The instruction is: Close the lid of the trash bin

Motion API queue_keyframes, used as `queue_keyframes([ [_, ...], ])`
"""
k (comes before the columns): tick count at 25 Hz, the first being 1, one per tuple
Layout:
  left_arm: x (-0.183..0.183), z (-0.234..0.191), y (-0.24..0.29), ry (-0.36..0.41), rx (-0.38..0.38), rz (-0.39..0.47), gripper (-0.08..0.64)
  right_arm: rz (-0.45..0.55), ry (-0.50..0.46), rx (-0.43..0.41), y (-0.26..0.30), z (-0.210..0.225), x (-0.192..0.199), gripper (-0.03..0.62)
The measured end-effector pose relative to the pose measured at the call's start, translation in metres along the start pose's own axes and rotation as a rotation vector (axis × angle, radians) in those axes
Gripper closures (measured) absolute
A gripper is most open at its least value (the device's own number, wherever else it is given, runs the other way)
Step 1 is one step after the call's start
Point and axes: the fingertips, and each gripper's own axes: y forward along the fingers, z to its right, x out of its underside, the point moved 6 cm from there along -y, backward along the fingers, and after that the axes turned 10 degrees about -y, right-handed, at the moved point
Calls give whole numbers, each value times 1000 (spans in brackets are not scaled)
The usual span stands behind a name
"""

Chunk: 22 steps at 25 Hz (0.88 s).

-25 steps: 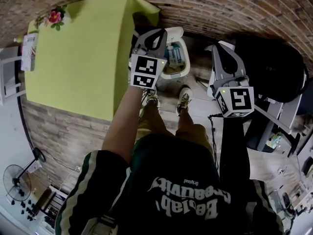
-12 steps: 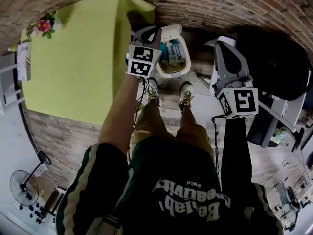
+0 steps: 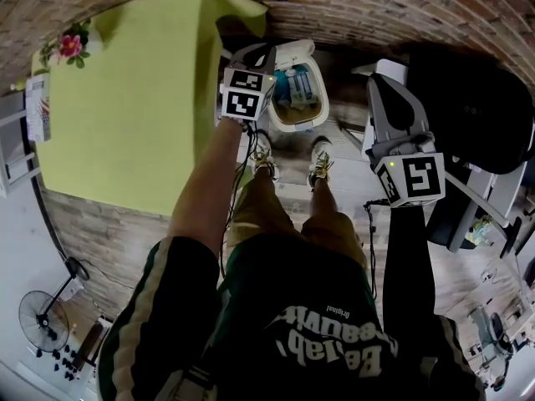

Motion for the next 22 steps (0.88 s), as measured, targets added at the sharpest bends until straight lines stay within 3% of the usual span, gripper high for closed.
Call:
queue_keyframes([
  [16, 33, -35, 43, -81, -50, -154, 556, -55, -3, -45, 13, -8, 19, 581],
  [22, 33, -40, 48, -104, -58, -140, 555, -65, 9, -52, 17, -8, 26, 581],
])
